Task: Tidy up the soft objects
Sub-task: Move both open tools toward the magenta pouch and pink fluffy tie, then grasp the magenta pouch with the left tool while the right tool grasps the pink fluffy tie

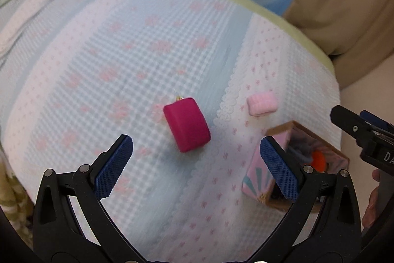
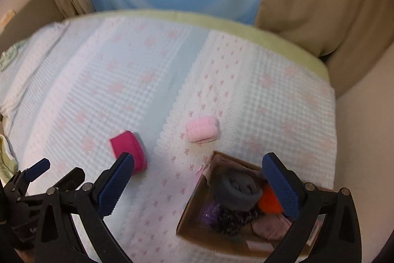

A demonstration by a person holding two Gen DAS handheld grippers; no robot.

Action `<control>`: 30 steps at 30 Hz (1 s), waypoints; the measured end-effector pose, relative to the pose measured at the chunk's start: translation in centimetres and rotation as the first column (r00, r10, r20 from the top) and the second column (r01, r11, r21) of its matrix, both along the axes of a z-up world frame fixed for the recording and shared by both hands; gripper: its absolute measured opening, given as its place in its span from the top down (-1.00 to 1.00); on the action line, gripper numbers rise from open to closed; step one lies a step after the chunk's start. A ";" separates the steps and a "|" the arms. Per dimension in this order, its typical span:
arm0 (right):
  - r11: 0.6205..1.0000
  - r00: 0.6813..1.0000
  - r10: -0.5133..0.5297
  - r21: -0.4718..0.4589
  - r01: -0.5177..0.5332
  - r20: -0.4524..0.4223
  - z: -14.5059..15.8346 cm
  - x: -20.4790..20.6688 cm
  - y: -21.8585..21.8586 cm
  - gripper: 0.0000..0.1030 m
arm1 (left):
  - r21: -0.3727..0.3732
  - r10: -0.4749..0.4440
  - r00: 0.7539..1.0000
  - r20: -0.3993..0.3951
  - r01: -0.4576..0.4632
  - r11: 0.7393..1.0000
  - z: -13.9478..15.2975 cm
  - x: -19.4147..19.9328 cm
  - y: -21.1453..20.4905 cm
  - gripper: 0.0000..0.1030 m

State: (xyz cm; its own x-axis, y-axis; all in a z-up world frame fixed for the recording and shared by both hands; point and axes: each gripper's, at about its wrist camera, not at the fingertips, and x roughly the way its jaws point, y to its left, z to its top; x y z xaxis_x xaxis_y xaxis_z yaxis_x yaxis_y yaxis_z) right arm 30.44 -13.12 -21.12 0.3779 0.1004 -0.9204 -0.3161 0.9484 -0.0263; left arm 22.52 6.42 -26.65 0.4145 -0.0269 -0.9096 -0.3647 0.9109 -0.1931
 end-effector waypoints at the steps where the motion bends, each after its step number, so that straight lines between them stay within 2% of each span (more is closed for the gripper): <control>1: 1.000 1.000 0.004 -0.008 -0.004 -0.017 -1.2 0.8 0.2 -1.00 | -0.006 0.007 1.000 -0.015 -0.007 1.000 -1.5 0.9 0.0 -1.00; 5: 0.998 0.996 0.033 -0.055 -0.037 -0.079 -6.2 3.9 1.1 -1.00 | -0.029 0.048 0.997 -0.058 -0.050 0.998 -6.6 3.8 0.3 -0.99; 8: 0.994 0.991 0.060 -0.082 -0.069 -0.116 -9.4 5.7 1.8 -1.00 | -0.047 0.077 0.993 -0.090 -0.081 0.996 -9.4 5.2 0.6 -0.99; 11: 0.990 0.985 0.084 -0.104 -0.101 -0.150 -12.0 7.3 2.2 -1.00 | -0.023 0.083 0.990 -0.117 -0.086 0.996 -12.2 6.4 0.4 -0.99; 15: 0.979 0.970 0.121 -0.134 -0.151 -0.212 -15.4 9.1 3.0 -1.00 | -0.028 0.097 0.985 -0.140 -0.102 0.994 -14.9 7.2 0.4 -0.87; 20: 0.959 0.955 0.169 -0.184 -0.216 -0.243 -18.1 9.9 4.0 -0.99 | -0.039 0.114 0.980 -0.161 -0.121 0.992 -16.8 7.7 0.3 -0.86; 23: 0.958 0.946 0.164 -0.185 -0.221 -0.281 -19.7 10.5 4.4 -0.78 | -0.033 0.111 0.978 -0.175 -0.118 0.992 -17.8 8.4 0.0 -0.86; 25: 0.960 0.939 0.156 -0.178 -0.218 -0.308 -20.7 10.8 4.4 -0.50 | -0.034 0.119 0.975 -0.188 -0.127 0.991 -18.4 8.8 0.0 -0.81; 26: 0.959 0.938 0.149 -0.186 -0.214 -0.312 -21.0 10.8 4.4 -0.45 | -0.034 0.123 0.974 -0.190 -0.132 0.991 -18.7 8.9 0.1 -0.66; 27: 0.957 0.941 0.143 -0.201 -0.211 -0.306 -21.3 10.9 4.4 -0.38 | -0.027 0.127 0.973 -0.192 -0.135 0.990 -18.8 9.0 0.1 -0.38; 28: 0.956 0.943 0.143 -0.207 -0.210 -0.299 -21.3 10.8 4.3 -0.27 | -0.017 0.127 0.973 -0.194 -0.133 0.991 -18.8 9.1 0.1 -0.32; 30: 0.955 0.946 0.147 -0.209 -0.212 -0.289 -21.4 10.7 4.4 -0.21 | -0.030 0.120 0.974 -0.190 -0.128 0.991 -18.9 9.3 0.2 -0.28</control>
State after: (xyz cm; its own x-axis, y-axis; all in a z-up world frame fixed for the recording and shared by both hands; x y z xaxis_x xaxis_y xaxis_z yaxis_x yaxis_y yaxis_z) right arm 41.12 -8.74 -42.49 0.1102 -0.0871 -0.9901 -0.5066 0.8521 -0.1313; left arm 31.86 6.58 -45.60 0.2392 -0.0253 -0.9706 -0.5078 0.8488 -0.1473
